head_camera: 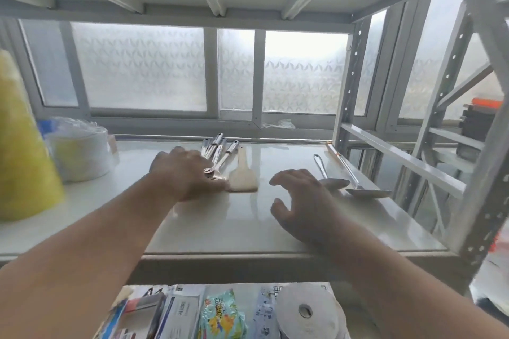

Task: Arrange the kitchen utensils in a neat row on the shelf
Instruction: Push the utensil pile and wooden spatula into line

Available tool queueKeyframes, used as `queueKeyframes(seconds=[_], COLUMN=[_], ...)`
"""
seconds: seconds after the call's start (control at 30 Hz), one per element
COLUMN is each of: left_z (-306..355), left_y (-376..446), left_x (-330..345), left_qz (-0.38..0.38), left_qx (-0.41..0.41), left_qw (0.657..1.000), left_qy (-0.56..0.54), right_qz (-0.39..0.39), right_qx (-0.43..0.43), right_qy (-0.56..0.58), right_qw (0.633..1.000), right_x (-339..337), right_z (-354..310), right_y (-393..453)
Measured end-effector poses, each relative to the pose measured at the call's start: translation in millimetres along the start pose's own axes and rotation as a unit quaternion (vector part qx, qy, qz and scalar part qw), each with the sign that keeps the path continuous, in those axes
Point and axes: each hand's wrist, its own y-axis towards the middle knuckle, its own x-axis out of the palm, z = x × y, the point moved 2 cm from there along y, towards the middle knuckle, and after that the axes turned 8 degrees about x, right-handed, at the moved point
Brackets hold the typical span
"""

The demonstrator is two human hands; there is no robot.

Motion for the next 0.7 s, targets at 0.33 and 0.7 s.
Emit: queueKeyframes(seconds=[0.33, 0.7], left_z=[-18.1, -18.5], left_y=[-11.0, -18.4], left_x=[29.2, 31.0], left_qz=[0.057, 0.072], left_qx=[0.010, 0.004], left_qw=[0.993, 0.990], left_qy=[-0.103, -0.118], right_qz=[-0.177, -0.122], right_qx=[0.099, 0.175], right_qy=[-0.047, -0.112], right_qw=[0.978, 0.971], right_x=[56.4, 44.3], right_z=[-67.2, -66.4], right_y=[38.5, 21.3])
